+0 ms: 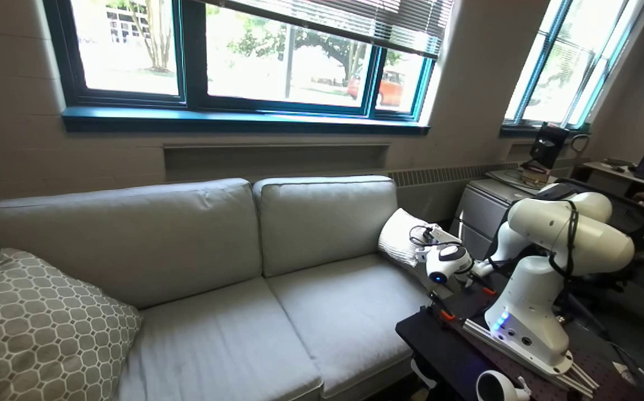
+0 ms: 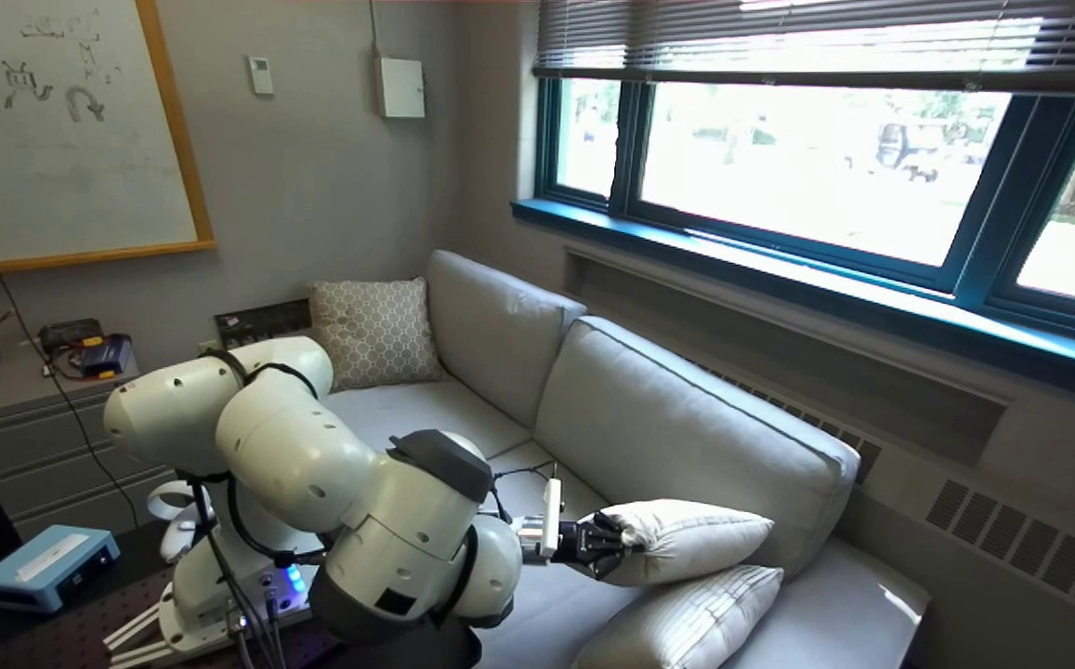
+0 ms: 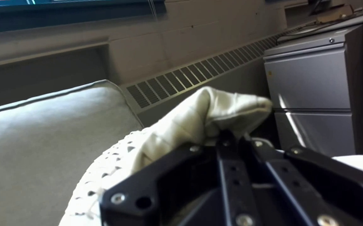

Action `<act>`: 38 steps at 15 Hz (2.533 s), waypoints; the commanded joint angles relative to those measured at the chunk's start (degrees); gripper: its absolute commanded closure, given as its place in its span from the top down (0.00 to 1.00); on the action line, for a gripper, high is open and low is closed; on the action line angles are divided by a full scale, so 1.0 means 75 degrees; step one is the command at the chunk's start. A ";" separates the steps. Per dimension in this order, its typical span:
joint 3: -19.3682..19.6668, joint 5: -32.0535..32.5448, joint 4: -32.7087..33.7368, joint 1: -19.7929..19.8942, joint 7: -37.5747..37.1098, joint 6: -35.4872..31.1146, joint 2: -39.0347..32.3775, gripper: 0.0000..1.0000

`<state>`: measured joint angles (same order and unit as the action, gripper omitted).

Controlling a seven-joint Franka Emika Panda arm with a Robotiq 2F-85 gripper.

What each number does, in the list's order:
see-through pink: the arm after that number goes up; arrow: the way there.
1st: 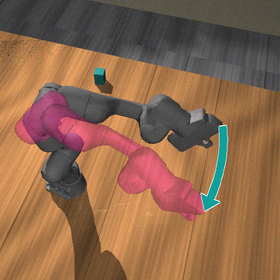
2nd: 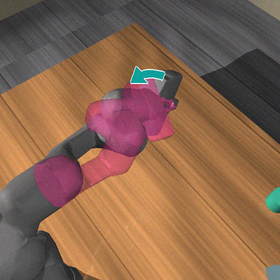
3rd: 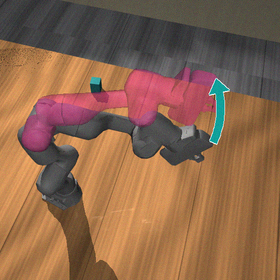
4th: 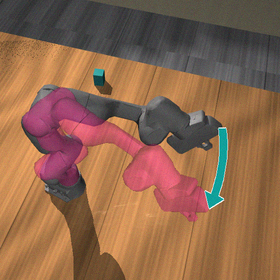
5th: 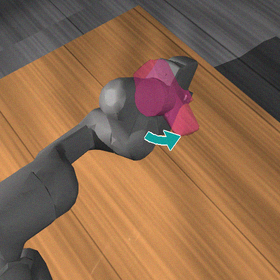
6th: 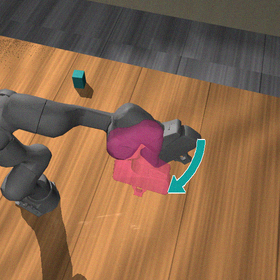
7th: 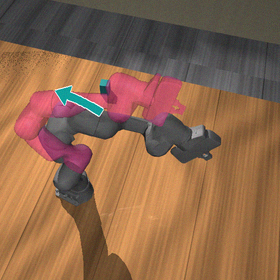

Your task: Set the striped pillows against the armrest

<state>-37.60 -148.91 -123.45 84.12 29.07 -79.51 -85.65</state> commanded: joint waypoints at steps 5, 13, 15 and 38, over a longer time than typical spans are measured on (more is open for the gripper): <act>-0.0214 -0.0005 0.0162 0.0322 0.0149 -0.1985 0.0024 0.01; -0.0886 -0.0001 0.1121 0.0050 0.1860 -0.5108 0.0207 0.01; -0.1021 -0.0001 0.1329 -0.0006 0.2154 -0.5622 0.0215 0.01; 0.5567 0.0046 0.3911 -0.7728 -0.4603 -1.0901 0.3450 0.37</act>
<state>-0.67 -148.77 -95.34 33.74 0.26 -158.33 -61.23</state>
